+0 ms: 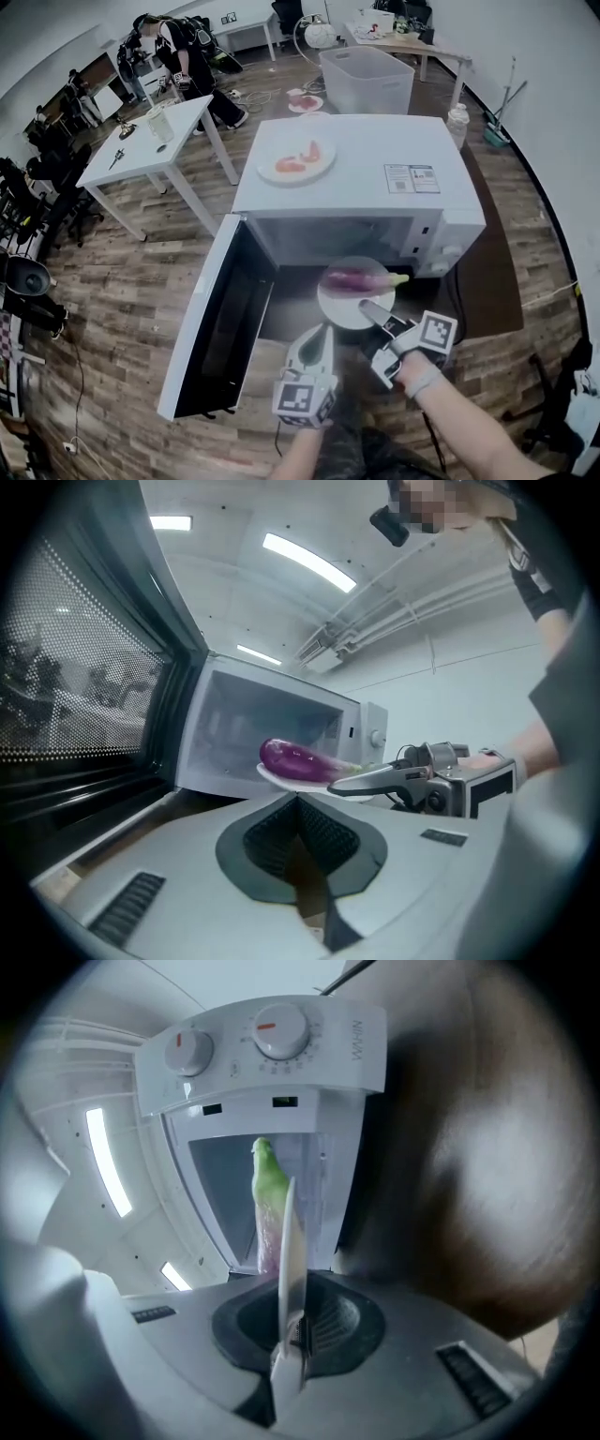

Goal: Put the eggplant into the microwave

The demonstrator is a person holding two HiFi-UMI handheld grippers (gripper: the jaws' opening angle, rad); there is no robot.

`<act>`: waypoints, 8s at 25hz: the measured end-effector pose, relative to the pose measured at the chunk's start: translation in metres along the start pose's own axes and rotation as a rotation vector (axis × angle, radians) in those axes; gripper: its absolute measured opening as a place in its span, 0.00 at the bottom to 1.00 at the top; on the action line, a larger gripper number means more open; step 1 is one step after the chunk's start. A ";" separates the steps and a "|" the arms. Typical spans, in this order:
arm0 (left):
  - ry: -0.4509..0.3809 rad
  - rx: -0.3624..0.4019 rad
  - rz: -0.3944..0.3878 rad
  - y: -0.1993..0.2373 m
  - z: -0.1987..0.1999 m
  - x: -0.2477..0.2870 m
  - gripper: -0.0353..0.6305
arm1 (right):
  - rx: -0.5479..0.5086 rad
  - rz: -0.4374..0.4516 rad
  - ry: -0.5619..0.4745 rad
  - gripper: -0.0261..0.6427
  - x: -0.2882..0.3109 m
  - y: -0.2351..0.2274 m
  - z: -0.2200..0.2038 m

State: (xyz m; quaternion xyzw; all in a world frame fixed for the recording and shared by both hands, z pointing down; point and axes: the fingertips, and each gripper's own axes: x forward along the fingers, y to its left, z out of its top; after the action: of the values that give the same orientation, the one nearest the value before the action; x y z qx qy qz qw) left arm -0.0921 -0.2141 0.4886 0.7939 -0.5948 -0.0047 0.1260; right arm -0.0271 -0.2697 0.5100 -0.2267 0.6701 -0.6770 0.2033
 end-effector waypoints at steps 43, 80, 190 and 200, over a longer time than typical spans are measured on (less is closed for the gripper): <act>-0.045 0.023 -0.047 0.036 0.015 0.073 0.06 | 0.054 -0.017 -0.041 0.08 0.103 -0.016 0.038; -0.043 -0.017 -0.005 0.054 0.019 0.102 0.06 | -0.219 0.041 0.072 0.24 0.080 0.004 0.041; 0.000 -0.108 -0.055 0.059 0.028 0.113 0.06 | -0.844 -0.118 -0.005 0.04 0.079 0.025 0.043; -0.023 -0.123 -0.034 0.041 0.025 0.083 0.06 | -0.954 -0.124 0.041 0.04 0.051 0.031 0.018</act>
State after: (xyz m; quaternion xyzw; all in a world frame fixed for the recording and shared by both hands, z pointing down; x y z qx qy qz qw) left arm -0.1107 -0.3077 0.4843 0.7946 -0.5812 -0.0526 0.1676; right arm -0.0592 -0.3139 0.4808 -0.3206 0.8950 -0.3091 0.0226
